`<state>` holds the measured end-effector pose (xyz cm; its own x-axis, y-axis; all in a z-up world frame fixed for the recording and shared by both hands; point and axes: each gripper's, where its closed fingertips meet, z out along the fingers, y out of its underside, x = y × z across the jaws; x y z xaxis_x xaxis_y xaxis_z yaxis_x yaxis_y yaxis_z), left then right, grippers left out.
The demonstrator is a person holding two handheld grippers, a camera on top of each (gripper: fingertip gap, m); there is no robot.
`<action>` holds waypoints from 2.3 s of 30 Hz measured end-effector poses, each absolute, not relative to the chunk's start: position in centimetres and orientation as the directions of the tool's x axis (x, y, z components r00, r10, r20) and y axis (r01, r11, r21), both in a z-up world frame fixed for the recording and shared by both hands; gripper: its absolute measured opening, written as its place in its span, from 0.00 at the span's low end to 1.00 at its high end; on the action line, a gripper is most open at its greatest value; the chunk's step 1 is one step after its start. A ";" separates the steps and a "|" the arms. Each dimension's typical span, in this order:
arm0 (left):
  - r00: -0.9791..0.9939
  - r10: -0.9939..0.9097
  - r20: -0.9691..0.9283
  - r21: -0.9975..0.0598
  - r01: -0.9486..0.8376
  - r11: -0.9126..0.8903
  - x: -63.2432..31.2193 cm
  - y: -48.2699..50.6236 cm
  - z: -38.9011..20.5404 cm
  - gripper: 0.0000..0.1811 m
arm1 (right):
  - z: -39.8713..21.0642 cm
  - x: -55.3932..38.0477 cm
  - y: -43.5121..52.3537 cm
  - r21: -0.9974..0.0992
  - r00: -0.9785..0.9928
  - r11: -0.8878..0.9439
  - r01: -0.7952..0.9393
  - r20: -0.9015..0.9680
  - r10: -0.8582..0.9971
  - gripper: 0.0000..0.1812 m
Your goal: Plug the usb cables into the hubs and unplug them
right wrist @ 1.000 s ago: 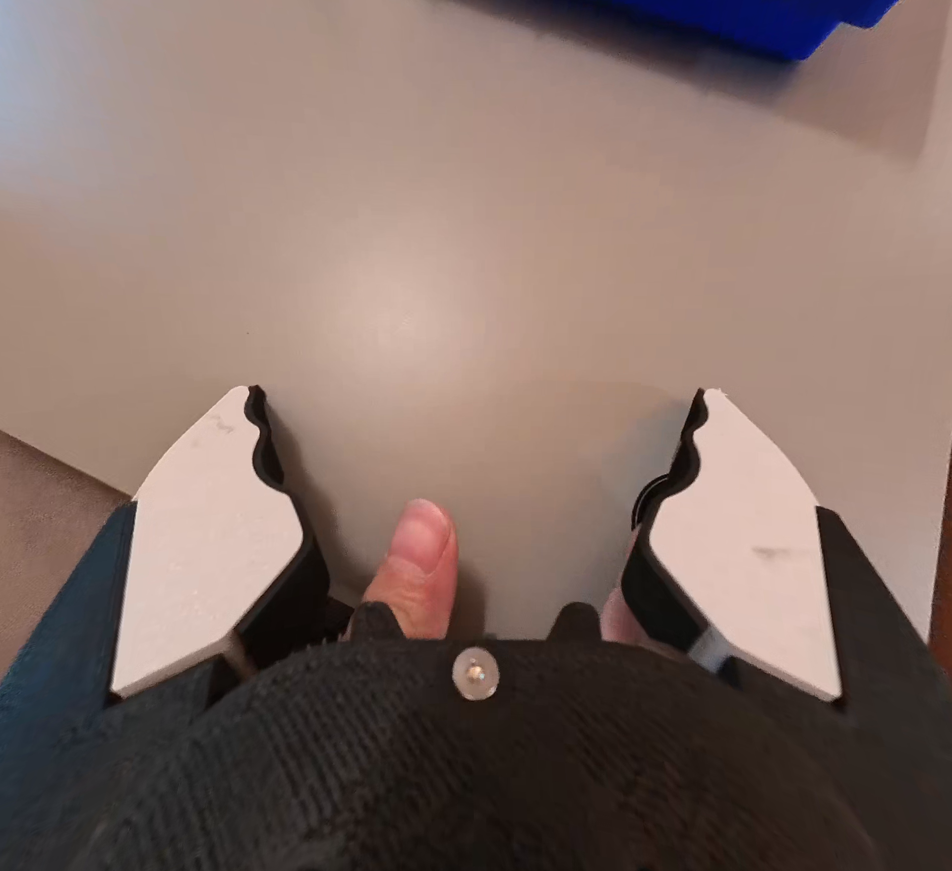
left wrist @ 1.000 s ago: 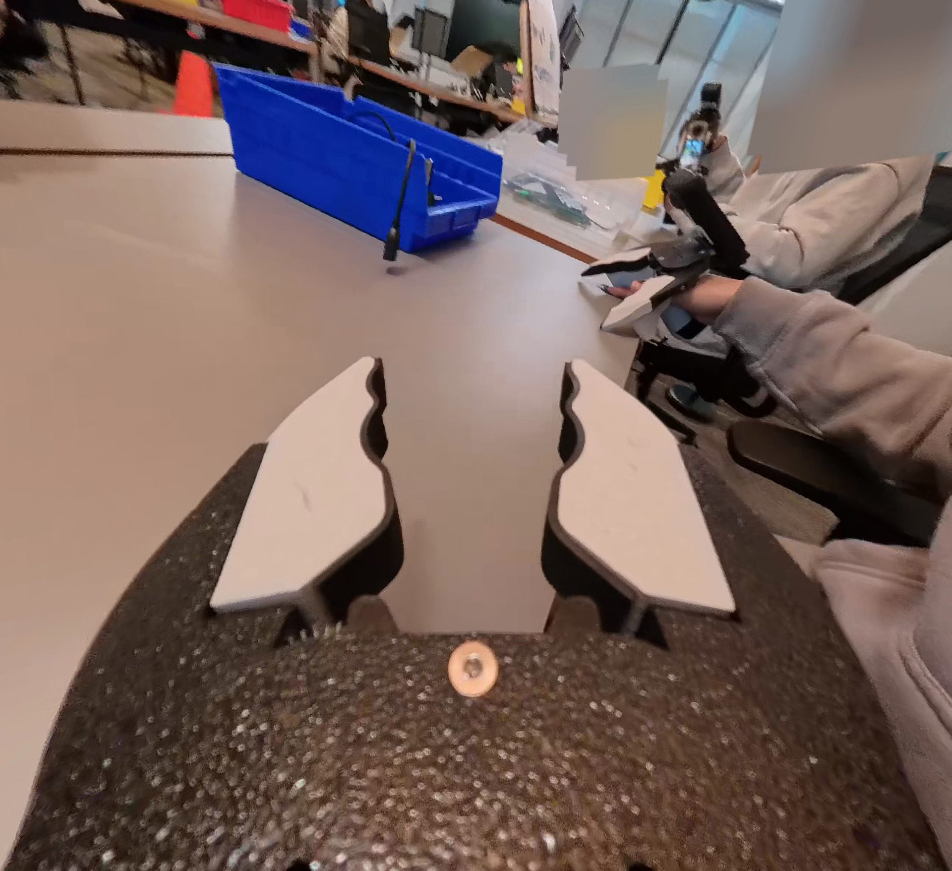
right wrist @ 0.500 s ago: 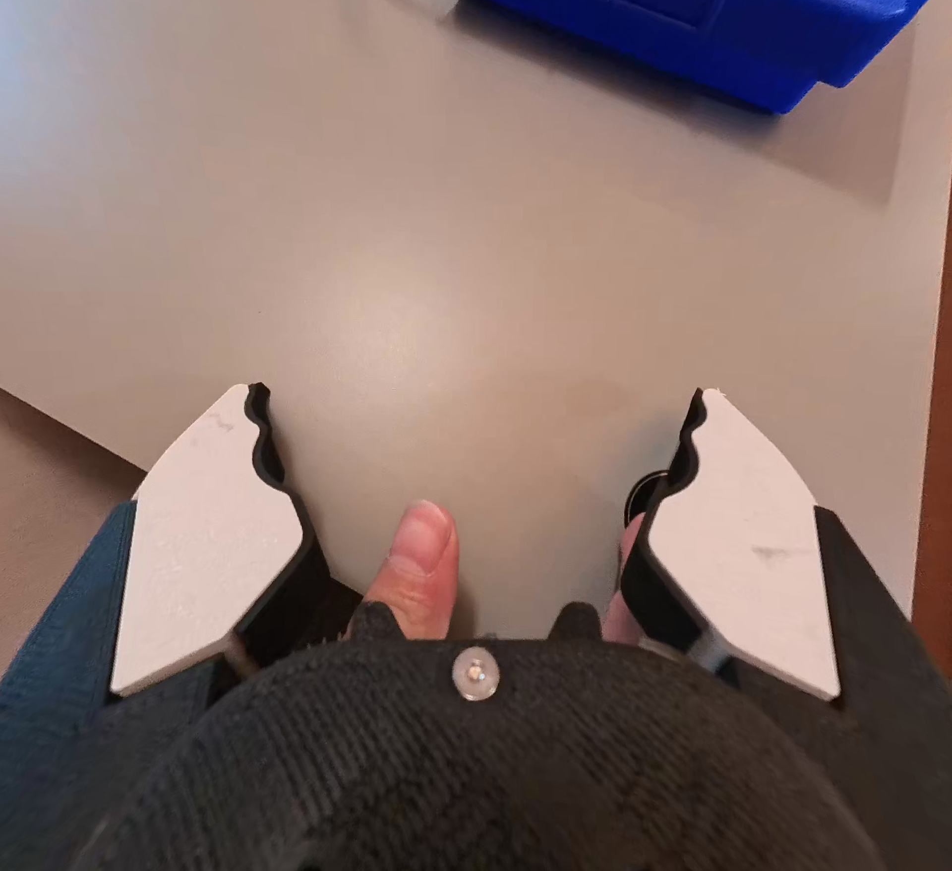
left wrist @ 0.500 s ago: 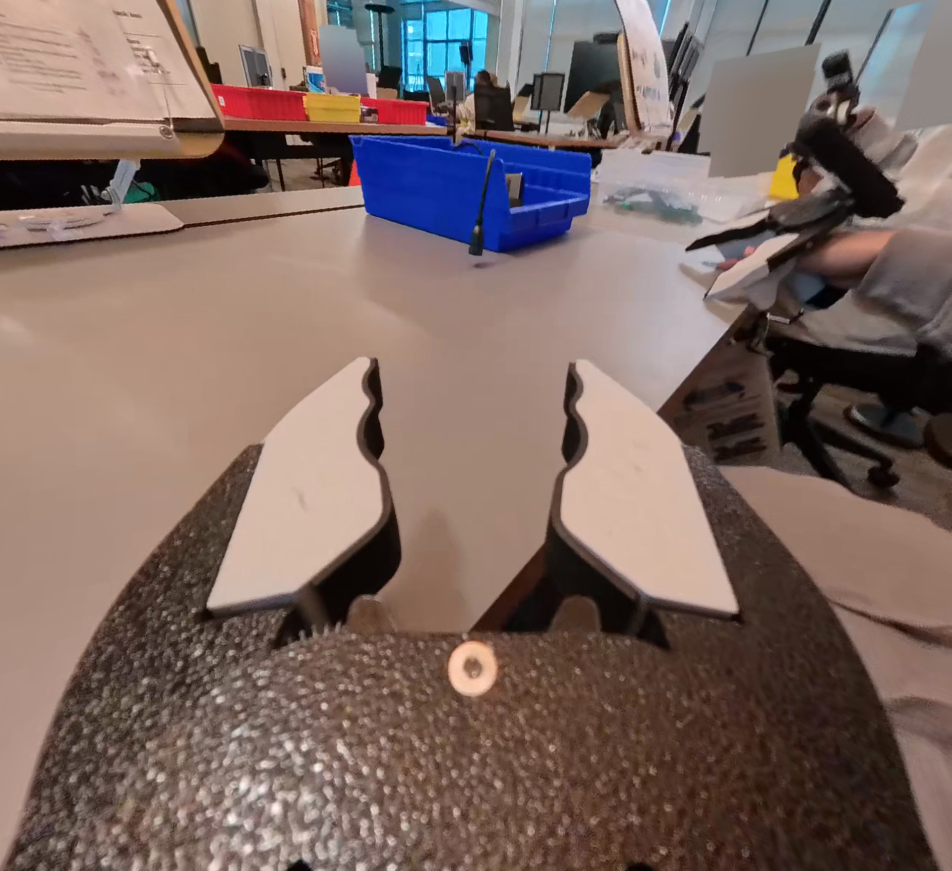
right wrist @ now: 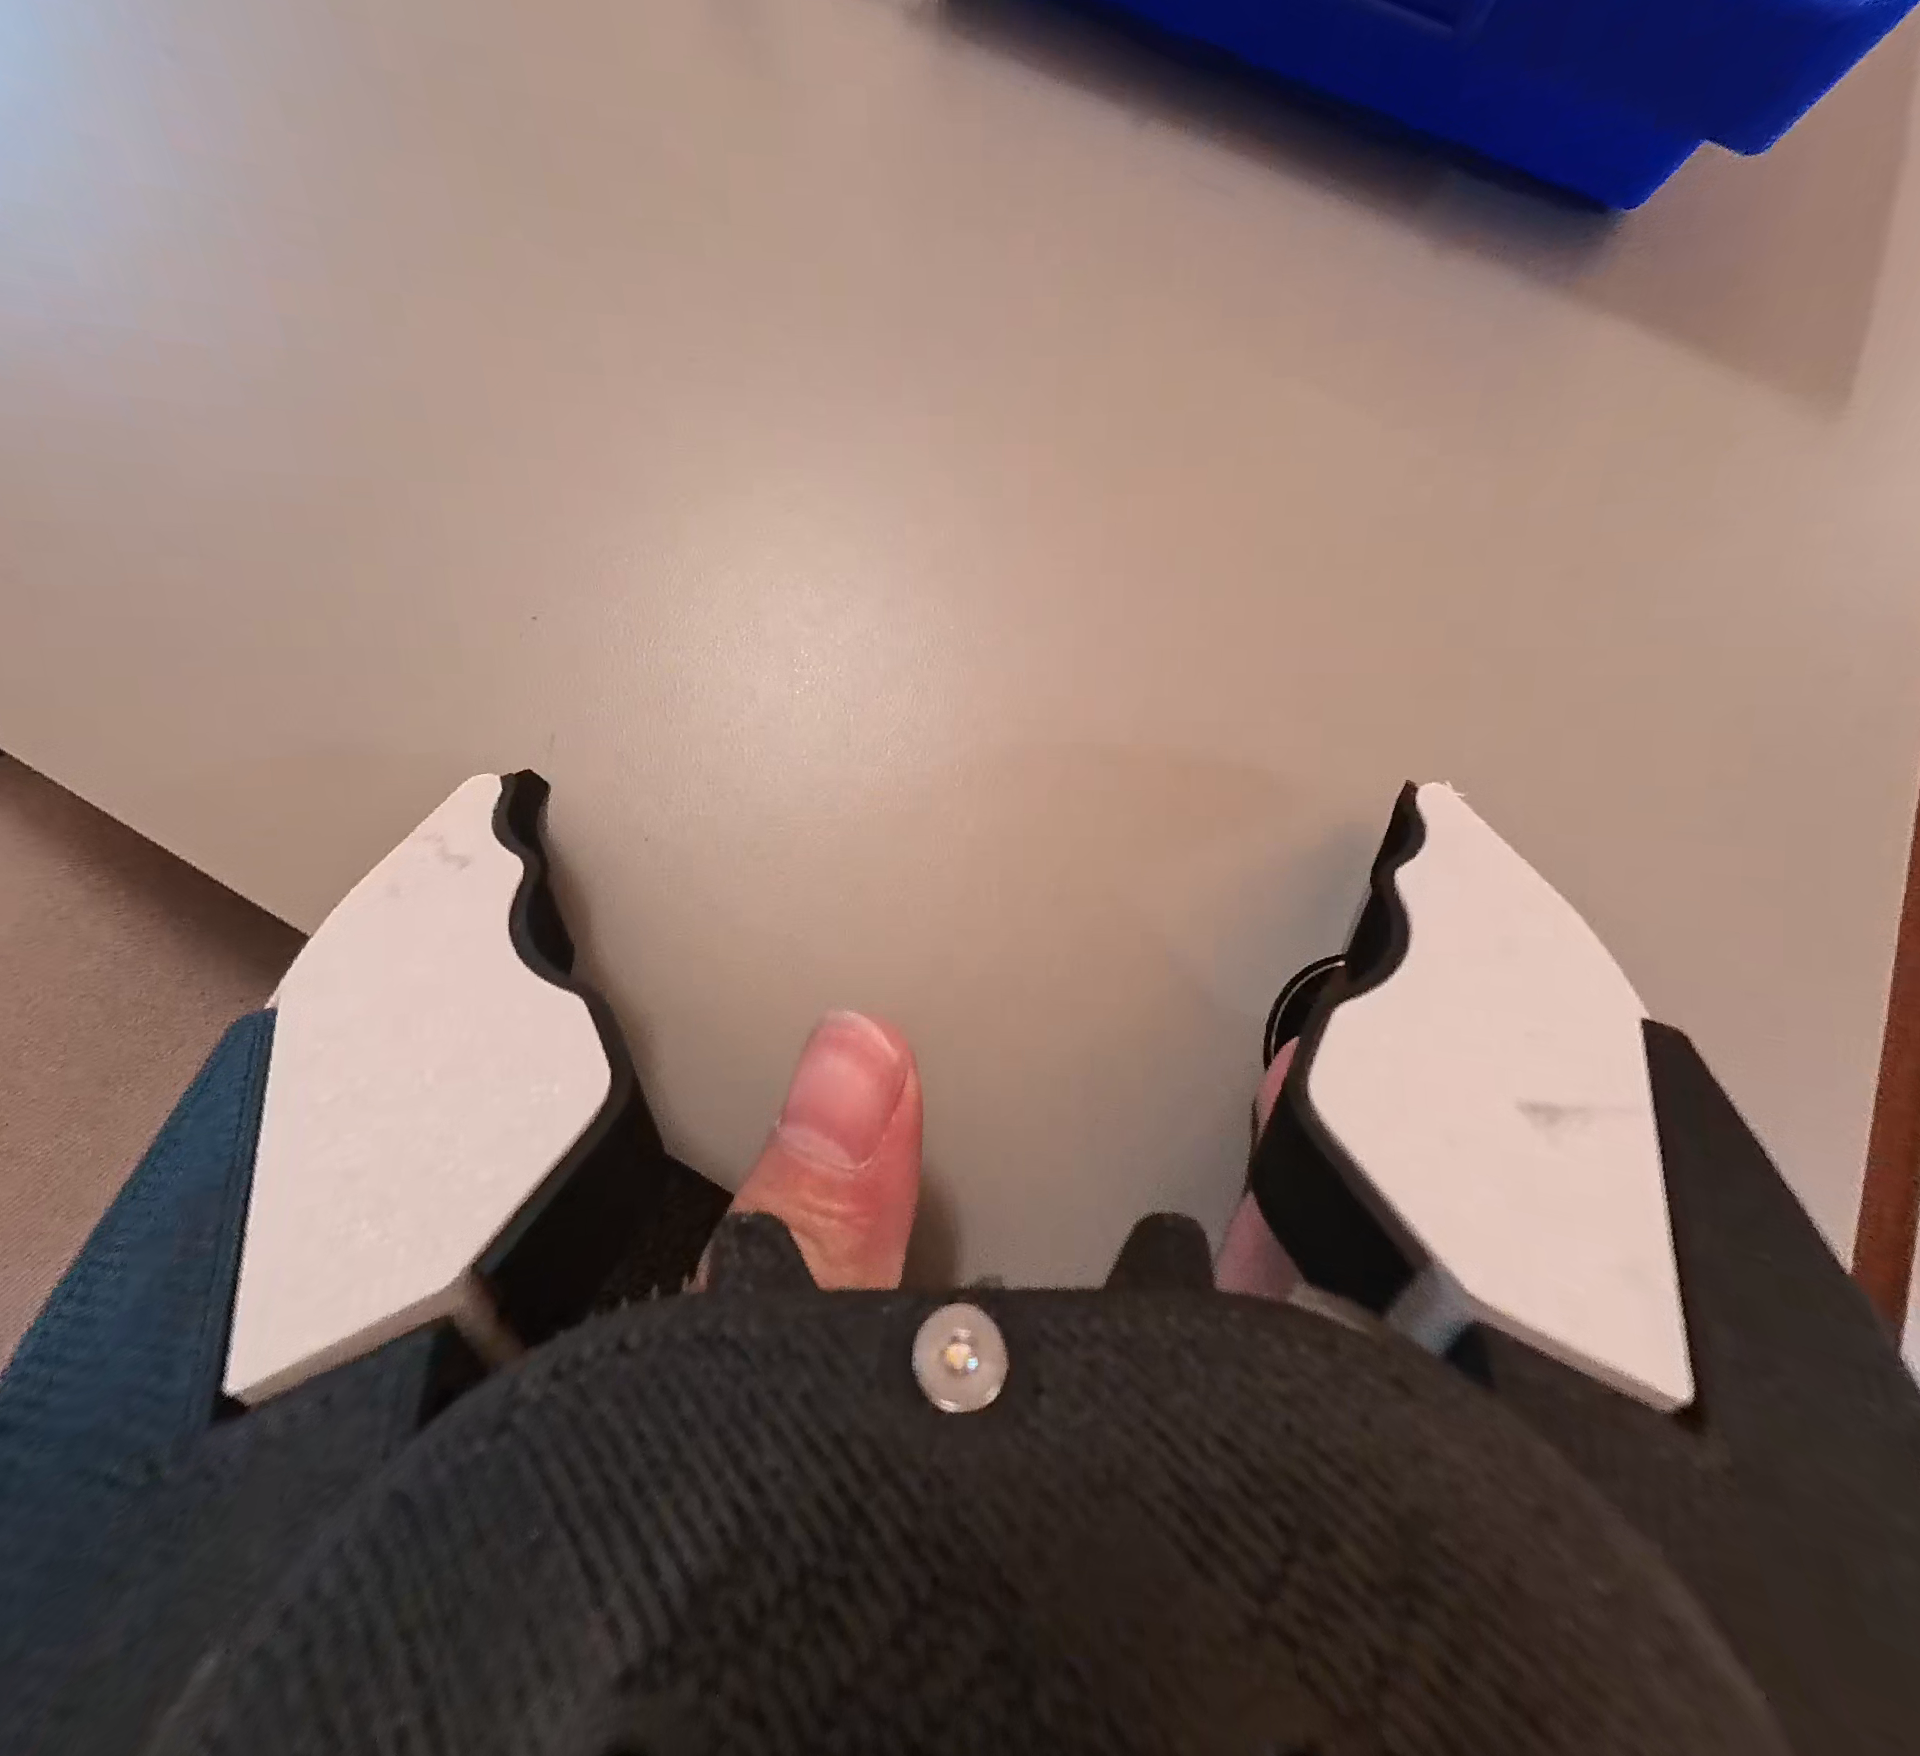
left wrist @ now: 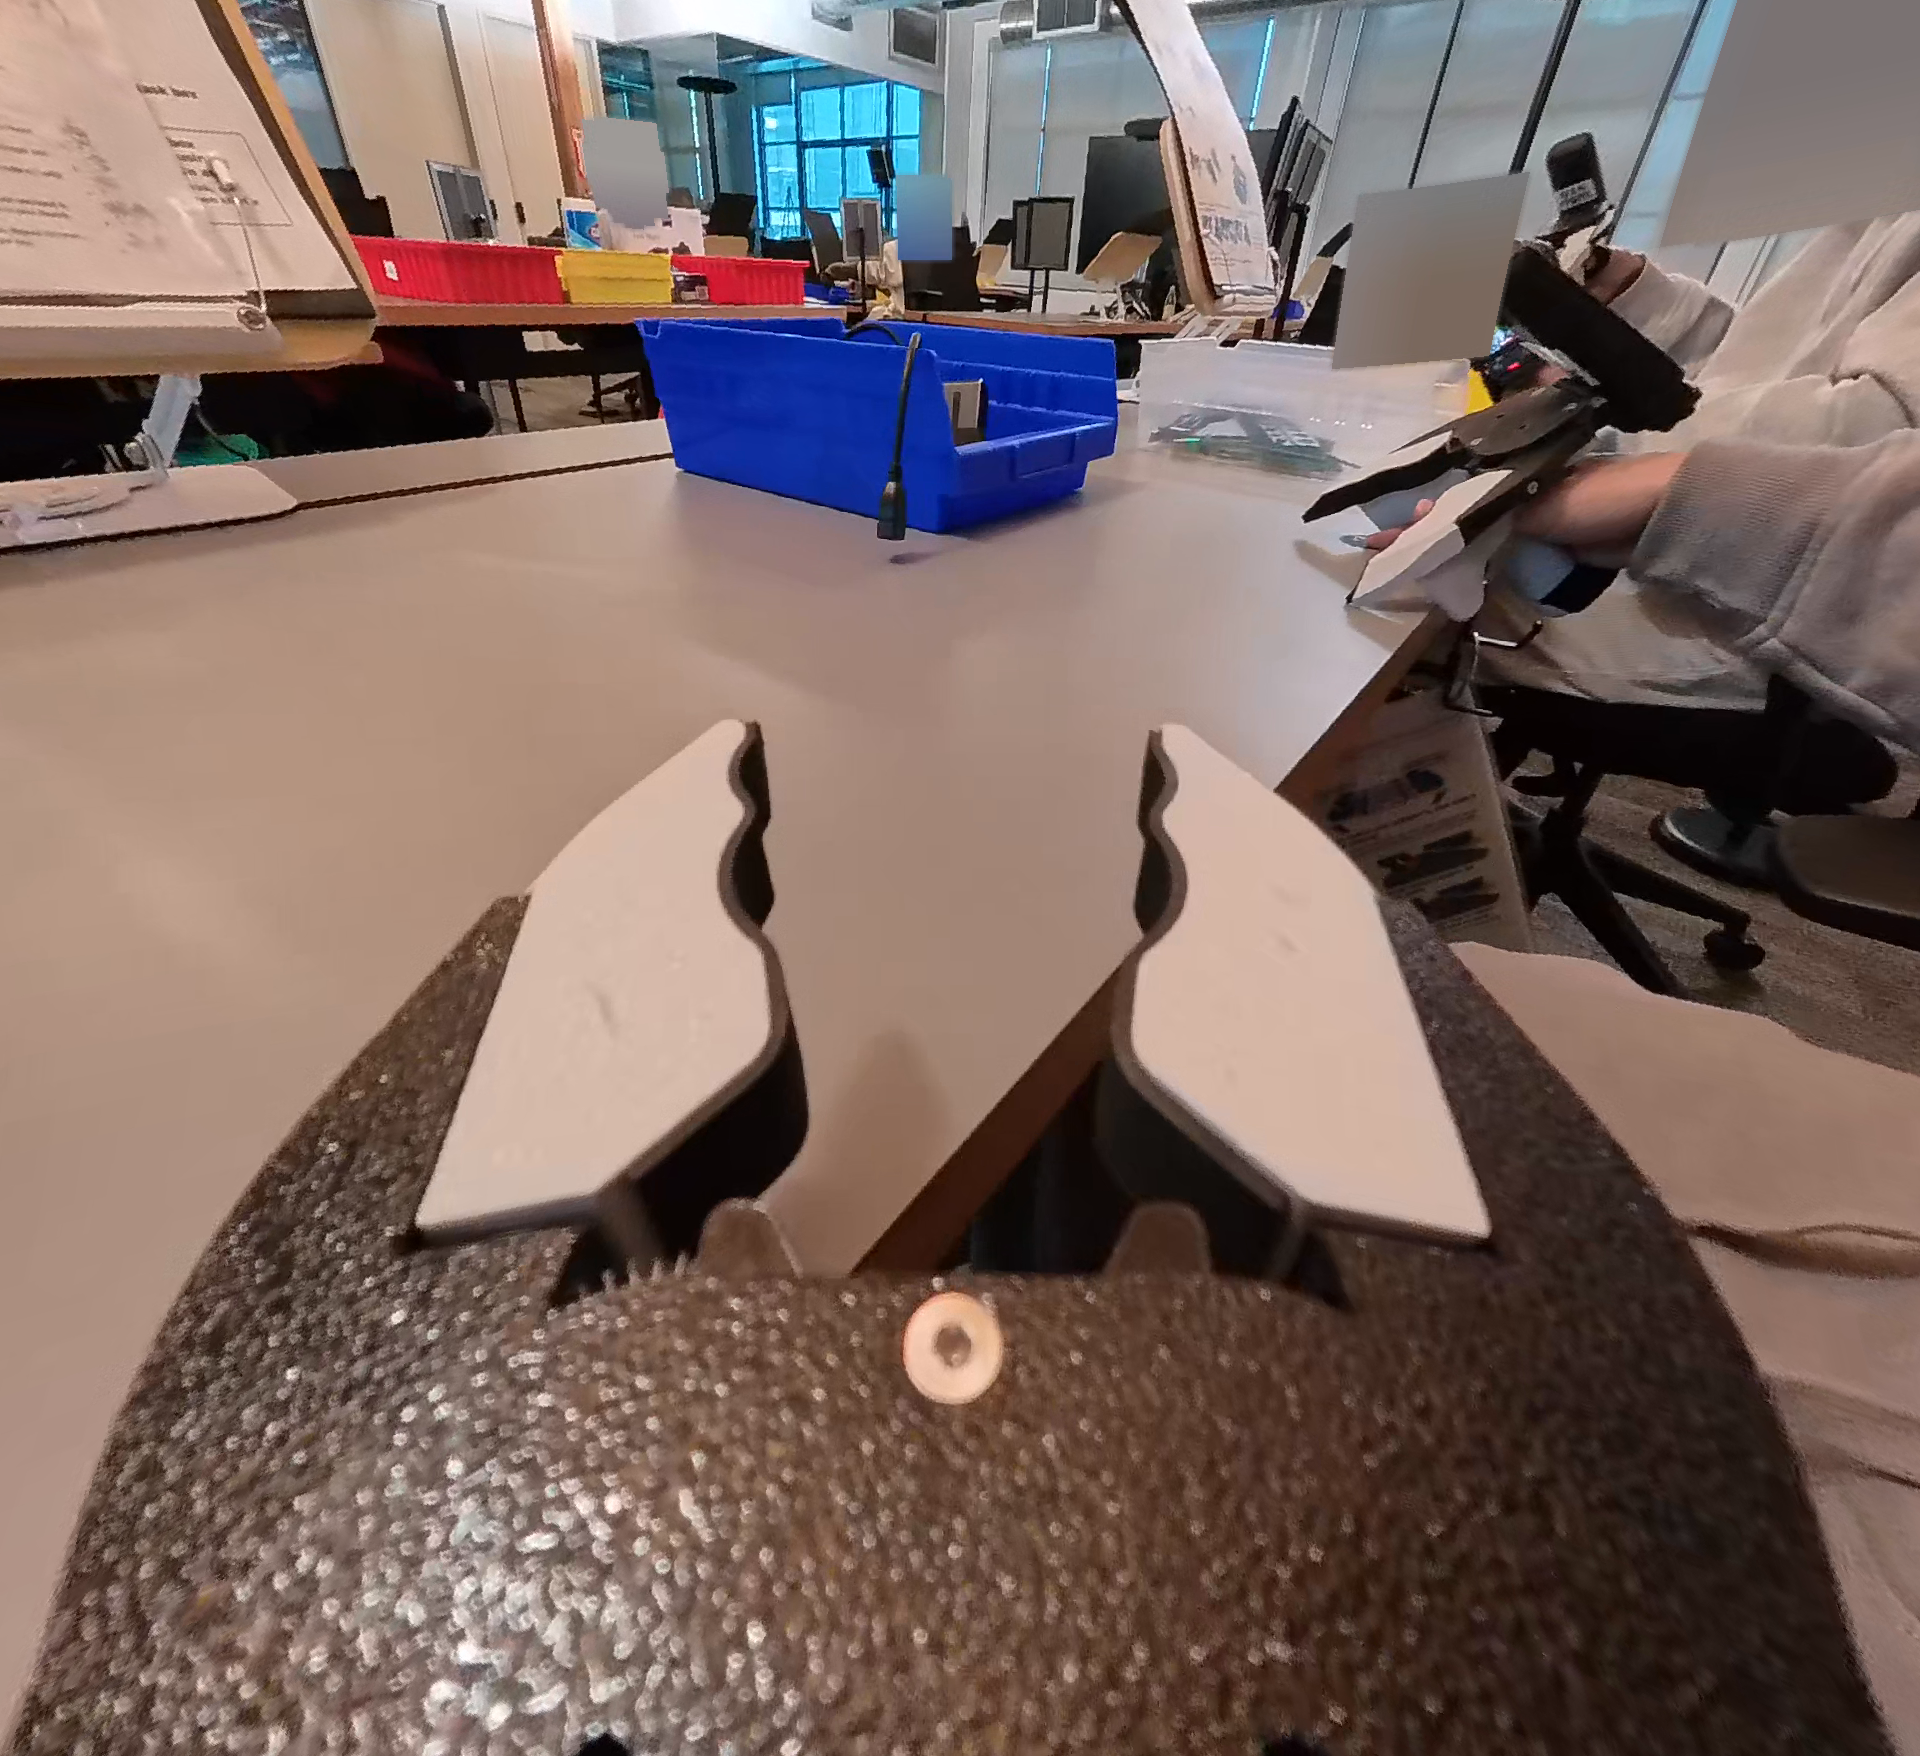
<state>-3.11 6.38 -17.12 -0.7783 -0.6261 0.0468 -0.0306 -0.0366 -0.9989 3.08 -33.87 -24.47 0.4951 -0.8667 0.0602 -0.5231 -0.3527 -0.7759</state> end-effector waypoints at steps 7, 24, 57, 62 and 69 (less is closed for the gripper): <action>-0.788 -0.615 0.009 -1.000 0.004 -0.020 -3.4 6.0 -17.0 0.37 | -24.7 3.1 -33.8 -0.740 0.502 -0.360 -0.569 0.035 -0.864 0.81; -0.801 -0.592 0.085 -0.990 0.001 -0.143 -4.0 7.0 -16.2 0.34 | -24.5 2.7 -33.7 -0.647 0.536 -0.412 -0.642 0.005 -0.844 0.81; -0.821 -0.567 0.069 -0.977 0.058 -0.203 -4.8 6.7 -14.5 0.35 | -22.3 3.1 -34.8 -0.780 0.487 -0.343 -0.524 0.056 -0.871 0.80; -0.821 -0.569 0.040 -0.979 0.080 -0.185 -5.0 6.6 -14.2 0.35 | -21.6 3.1 -34.8 -0.784 0.487 -0.342 -0.518 0.059 -0.872 0.80; -0.814 -0.581 0.016 -0.977 0.111 -0.183 -5.1 6.7 -13.4 0.35 | -20.7 3.2 -34.8 -0.793 0.483 -0.340 -0.506 0.066 -0.873 0.80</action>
<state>-5.08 6.67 -13.36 -0.8136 -0.5812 0.0164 0.1113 -0.1834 -0.9767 3.16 -34.84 -20.68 0.4829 -0.8732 0.0657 -0.5062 -0.3395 -0.7928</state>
